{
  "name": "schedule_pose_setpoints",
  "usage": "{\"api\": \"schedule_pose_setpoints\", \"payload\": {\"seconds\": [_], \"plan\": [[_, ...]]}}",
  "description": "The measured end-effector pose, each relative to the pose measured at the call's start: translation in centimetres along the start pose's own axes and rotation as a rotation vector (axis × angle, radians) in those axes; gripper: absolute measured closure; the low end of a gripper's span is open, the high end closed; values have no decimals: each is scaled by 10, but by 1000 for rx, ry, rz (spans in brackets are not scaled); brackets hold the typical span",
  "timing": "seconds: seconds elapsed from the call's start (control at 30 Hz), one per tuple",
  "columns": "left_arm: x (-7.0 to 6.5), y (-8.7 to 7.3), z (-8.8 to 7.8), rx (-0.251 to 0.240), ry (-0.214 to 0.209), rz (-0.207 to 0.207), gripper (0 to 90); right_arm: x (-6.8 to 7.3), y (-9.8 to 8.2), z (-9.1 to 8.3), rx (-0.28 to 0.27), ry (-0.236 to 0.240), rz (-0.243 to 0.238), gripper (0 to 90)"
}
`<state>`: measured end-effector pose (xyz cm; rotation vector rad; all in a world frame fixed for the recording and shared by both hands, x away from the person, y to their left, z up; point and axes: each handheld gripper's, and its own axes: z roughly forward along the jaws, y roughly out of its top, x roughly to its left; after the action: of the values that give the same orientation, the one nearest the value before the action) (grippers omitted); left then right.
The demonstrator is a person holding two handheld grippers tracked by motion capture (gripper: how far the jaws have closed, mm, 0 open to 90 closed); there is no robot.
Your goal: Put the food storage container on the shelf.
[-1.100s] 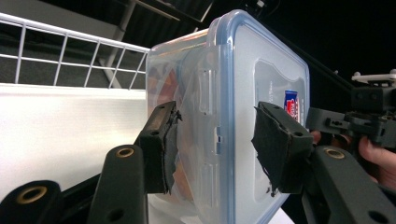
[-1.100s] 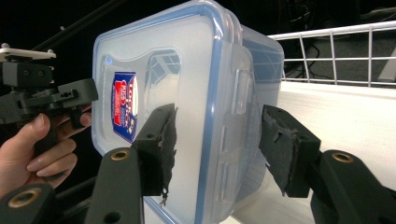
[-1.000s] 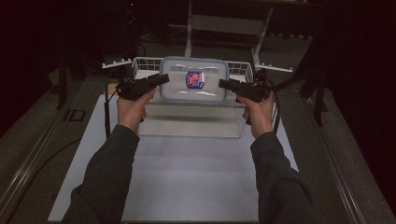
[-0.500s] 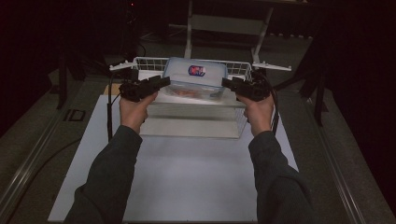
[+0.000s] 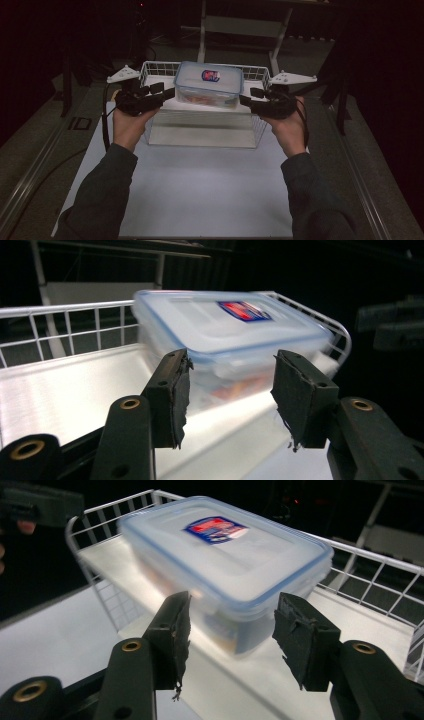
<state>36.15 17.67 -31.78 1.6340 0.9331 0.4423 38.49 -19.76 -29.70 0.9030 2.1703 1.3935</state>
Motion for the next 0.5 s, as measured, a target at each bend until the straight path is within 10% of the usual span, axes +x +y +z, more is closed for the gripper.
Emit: {"api": "schedule_pose_setpoints", "payload": {"seconds": [0.2,0.5], "plan": [[-32,-15,-23,76,2,194,438,17,-11,-24,-19,25,-76,467],[-40,-48,-64,9,4,201,440,32,-60,-56,-30,8,-109,444]]}}
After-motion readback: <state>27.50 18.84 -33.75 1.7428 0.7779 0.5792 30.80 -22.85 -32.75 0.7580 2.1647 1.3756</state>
